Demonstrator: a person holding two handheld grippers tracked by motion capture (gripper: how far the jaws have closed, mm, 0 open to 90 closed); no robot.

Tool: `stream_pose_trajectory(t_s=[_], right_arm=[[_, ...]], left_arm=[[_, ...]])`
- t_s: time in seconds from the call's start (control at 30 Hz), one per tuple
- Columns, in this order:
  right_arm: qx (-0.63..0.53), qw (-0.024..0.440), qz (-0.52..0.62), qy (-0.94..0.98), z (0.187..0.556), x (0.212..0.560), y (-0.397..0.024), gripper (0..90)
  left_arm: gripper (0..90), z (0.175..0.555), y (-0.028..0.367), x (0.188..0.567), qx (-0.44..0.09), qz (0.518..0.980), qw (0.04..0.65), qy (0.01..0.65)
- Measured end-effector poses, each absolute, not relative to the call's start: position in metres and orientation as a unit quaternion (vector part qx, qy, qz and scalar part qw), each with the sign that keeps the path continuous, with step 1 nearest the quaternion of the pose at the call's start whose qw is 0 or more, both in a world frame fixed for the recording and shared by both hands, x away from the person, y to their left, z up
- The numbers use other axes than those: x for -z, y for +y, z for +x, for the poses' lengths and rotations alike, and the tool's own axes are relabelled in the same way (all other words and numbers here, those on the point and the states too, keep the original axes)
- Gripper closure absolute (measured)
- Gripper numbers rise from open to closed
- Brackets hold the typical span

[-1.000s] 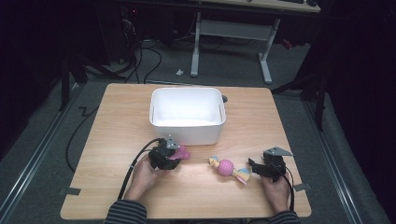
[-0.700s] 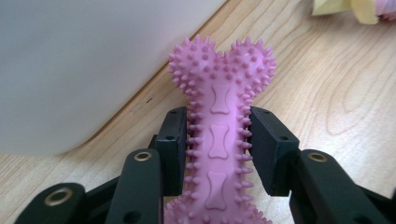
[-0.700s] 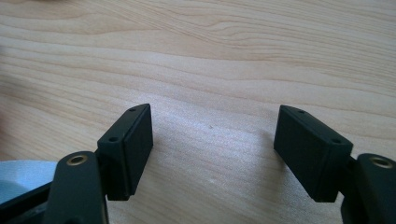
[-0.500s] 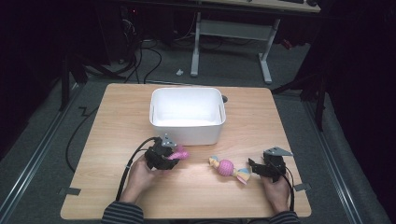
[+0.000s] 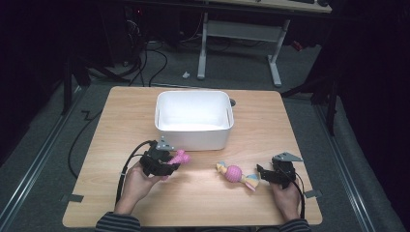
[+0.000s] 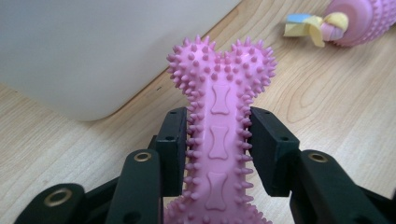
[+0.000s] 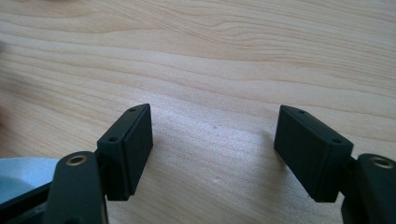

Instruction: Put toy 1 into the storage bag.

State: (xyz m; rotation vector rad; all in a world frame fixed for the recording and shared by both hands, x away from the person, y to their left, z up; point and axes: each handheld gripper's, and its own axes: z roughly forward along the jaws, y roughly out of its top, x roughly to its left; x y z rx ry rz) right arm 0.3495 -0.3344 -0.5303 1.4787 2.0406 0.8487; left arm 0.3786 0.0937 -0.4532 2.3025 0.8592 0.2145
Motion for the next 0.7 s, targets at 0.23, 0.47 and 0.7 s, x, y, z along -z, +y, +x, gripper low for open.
stream_pose_trajectory(t_s=[0.23,0.47,0.7], right_arm=[[-0.310,0.238,0.539,0.746,0.349,0.530,-0.334,27.9],[-0.311,0.237,0.536,0.748,0.349,0.530,-0.334,27.5],[-0.311,0.236,0.536,0.748,0.349,0.530,-0.334,27.5]], left_arm=[[58.9,0.379,0.095,0.441,-0.070,0.881,0.335,0.328],[59.0,0.377,0.095,0.434,-0.062,0.881,0.334,0.330],[59.0,0.377,0.092,0.423,-0.063,0.878,0.346,0.324]])
